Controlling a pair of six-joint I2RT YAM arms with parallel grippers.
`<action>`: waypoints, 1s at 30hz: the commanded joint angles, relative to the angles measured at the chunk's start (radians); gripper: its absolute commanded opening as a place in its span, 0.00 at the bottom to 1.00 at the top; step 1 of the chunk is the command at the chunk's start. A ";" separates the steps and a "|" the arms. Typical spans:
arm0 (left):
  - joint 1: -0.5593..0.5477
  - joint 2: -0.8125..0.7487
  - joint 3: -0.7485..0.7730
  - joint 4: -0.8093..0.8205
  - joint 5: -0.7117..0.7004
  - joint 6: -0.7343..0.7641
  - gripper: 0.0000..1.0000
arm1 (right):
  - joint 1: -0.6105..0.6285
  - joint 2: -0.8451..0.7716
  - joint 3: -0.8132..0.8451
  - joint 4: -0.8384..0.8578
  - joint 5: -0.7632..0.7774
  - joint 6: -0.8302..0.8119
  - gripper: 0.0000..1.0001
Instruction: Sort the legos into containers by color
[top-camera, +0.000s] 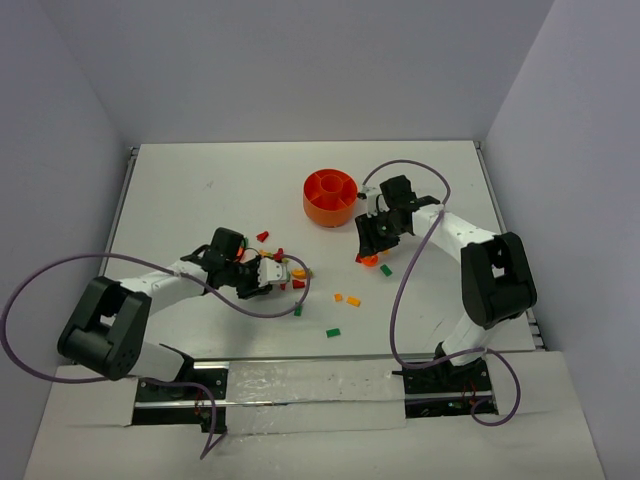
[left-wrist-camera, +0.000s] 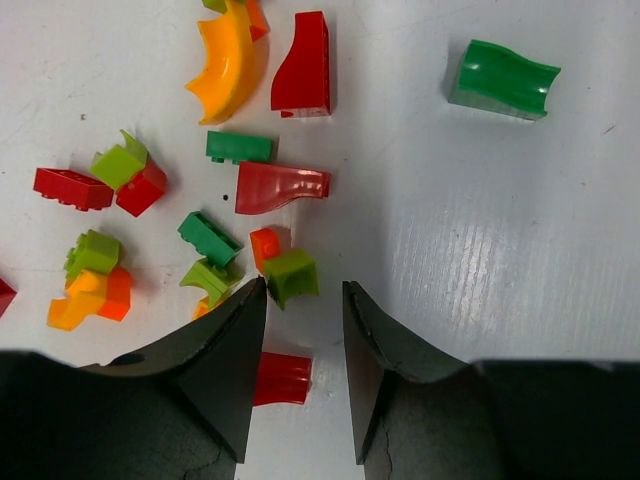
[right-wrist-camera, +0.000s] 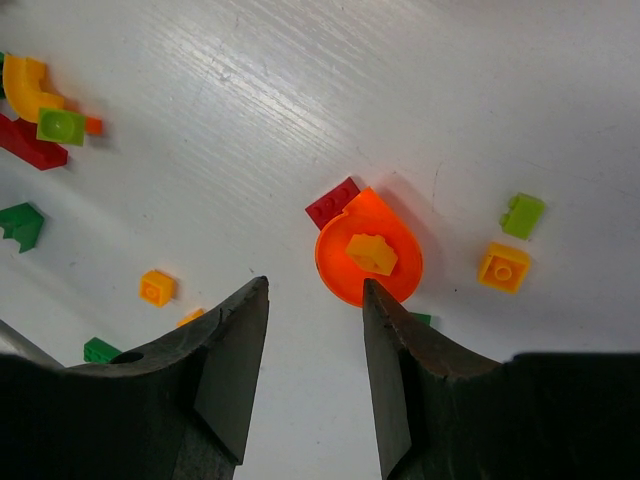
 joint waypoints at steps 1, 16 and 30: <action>-0.008 0.042 0.057 0.008 0.047 0.003 0.46 | -0.007 0.018 0.017 0.015 -0.018 -0.009 0.50; -0.008 0.078 0.094 0.007 0.040 -0.027 0.28 | -0.014 0.017 0.020 0.013 -0.029 -0.012 0.48; -0.006 0.015 0.423 -0.473 0.344 -0.199 0.10 | 0.013 -0.097 0.025 0.065 -0.388 0.011 0.48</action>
